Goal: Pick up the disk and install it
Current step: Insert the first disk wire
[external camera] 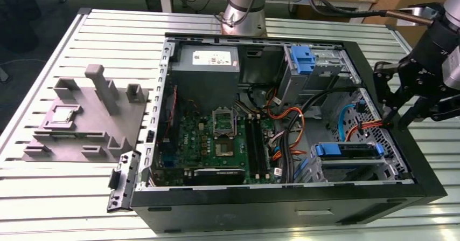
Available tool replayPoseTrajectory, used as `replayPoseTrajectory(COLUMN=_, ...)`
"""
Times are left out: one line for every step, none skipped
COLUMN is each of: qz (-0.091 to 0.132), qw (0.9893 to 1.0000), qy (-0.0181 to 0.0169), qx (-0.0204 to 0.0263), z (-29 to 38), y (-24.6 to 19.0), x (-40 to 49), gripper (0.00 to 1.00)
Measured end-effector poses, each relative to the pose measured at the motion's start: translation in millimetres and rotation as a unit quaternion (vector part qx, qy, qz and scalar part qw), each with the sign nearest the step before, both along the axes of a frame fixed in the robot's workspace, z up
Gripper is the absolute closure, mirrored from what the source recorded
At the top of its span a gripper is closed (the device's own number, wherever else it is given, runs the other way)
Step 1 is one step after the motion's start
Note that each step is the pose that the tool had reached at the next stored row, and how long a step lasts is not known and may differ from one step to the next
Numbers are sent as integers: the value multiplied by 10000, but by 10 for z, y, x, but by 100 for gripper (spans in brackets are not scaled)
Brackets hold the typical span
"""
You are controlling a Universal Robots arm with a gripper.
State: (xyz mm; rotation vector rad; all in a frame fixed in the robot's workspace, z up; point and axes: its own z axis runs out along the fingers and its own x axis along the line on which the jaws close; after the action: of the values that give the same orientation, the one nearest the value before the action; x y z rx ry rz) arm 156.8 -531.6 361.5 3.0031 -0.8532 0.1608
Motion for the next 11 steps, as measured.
replayPoseTrajectory(qz=77, qw=10000, qy=0, qx=0, z=-4, y=0, x=0, gripper=69)
replayPoseTrajectory(qz=141, qw=9999, qy=0, qx=0, z=-8, y=0, x=1, gripper=69)
replayPoseTrajectory(qz=188, qw=9998, qy=0, qx=0, z=-12, y=0, x=2, gripper=69)
replayPoseTrajectory(qz=229, qw=9997, qy=0, qx=0, z=-16, y=0, x=3, gripper=69)
replayPoseTrajectory(qz=268, qw=9996, qy=0, qx=0, z=-20, y=0, x=6, gripper=69)
replayPoseTrajectory(qz=305, qw=9995, qy=0, qx=0, z=-23, y=0, x=9, gripper=69)
replayPoseTrajectory(qz=338, qw=9994, qy=0, qx=0, z=-28, y=0, x=13, gripper=69)
replayPoseTrajectory(qz=369, qw=9993, qy=0, qx=0, z=-32, y=0, x=17, gripper=69)
replayPoseTrajectory(qz=396, qw=9992, qy=0, qx=0, z=-35, y=1, x=21, gripper=69)
replayPoseTrajectory(qz=421, qw=9991, qy=0, qx=0, z=-39, y=3, x=21, gripper=69)
replayPoseTrajectory(qz=441, qw=9990, qy=0, qx=0, z=-41, y=7, x=22, gripper=69)
